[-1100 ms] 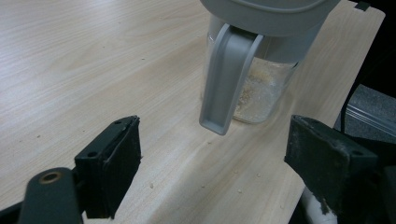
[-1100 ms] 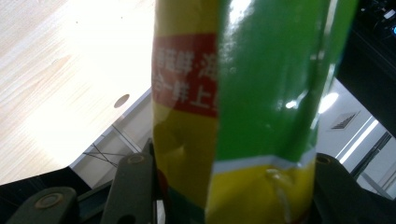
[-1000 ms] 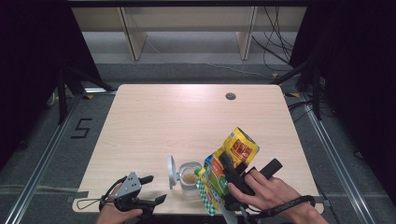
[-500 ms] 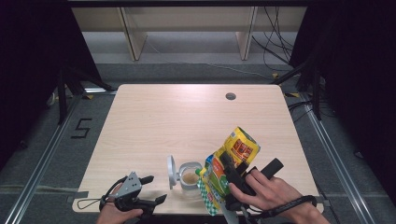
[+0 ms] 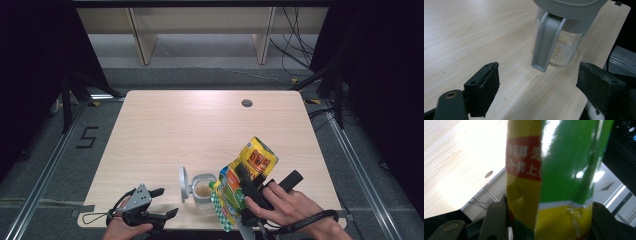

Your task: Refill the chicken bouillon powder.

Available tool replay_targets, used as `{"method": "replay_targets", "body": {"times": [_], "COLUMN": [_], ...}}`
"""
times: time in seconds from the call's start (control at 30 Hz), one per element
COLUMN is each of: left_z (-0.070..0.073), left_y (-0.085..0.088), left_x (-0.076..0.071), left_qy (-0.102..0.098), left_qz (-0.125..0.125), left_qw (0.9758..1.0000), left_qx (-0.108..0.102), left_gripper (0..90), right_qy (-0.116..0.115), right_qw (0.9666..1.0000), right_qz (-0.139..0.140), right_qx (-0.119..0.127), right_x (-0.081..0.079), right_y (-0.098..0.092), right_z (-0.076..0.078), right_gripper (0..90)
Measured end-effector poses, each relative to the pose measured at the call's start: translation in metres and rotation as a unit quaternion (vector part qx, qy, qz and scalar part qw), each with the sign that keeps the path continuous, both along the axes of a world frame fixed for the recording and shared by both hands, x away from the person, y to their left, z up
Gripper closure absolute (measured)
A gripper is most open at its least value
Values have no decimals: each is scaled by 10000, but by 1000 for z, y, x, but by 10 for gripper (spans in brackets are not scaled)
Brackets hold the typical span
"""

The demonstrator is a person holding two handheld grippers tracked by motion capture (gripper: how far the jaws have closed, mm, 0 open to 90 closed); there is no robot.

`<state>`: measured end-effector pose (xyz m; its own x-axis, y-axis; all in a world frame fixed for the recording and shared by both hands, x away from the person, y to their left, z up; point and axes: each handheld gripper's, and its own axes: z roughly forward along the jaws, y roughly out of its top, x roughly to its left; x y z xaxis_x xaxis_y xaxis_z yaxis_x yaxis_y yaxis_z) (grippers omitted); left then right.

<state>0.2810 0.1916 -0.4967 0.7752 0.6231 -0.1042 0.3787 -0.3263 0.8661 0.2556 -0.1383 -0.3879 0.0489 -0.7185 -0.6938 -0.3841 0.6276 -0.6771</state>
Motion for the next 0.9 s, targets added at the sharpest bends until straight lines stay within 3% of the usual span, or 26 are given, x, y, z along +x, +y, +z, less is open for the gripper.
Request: {"method": "replay_targets", "body": {"times": [0.07,0.27,0.37,0.43,0.57,0.73,0.8,0.83,0.9], "left_z": [0,0,0,0,0,0,1,0,0], "left_y": [-1,0,-1,-2,-1,-1,0,-1,-1], "left_x": [-1,0,-1,-2,-1,-1,0,-2,-2], "left_qy": [92,3,79,87,90,78,-19,93,81], "left_qz": [58,-3,55,68,53,54,-6,69,55], "left_qw": [9999,10000,9999,9999,9999,9999,10000,9999,9999], "left_qx": [-71,-6,-52,-123,-77,-56,20,-86,-75], "left_gripper": [178,178,178,178,178,178,178,178,178], "right_qy": [-12,-62,-52,-80,-9,-34,-44,33,-10], "right_qw": [10000,9998,10000,9999,10000,9999,10000,10000,10000], "right_qz": [19,82,28,34,10,27,32,-1,28], "right_qx": [-19,-186,-50,-141,-3,-98,-66,3,-25], "right_x": [0,1,1,1,0,1,1,1,1], "right_y": [0,2,1,2,2,2,1,0,0], "right_z": [0,3,3,4,1,1,0,0,1], "right_gripper": [564,566,572,572,573,574,575,575,575]}}
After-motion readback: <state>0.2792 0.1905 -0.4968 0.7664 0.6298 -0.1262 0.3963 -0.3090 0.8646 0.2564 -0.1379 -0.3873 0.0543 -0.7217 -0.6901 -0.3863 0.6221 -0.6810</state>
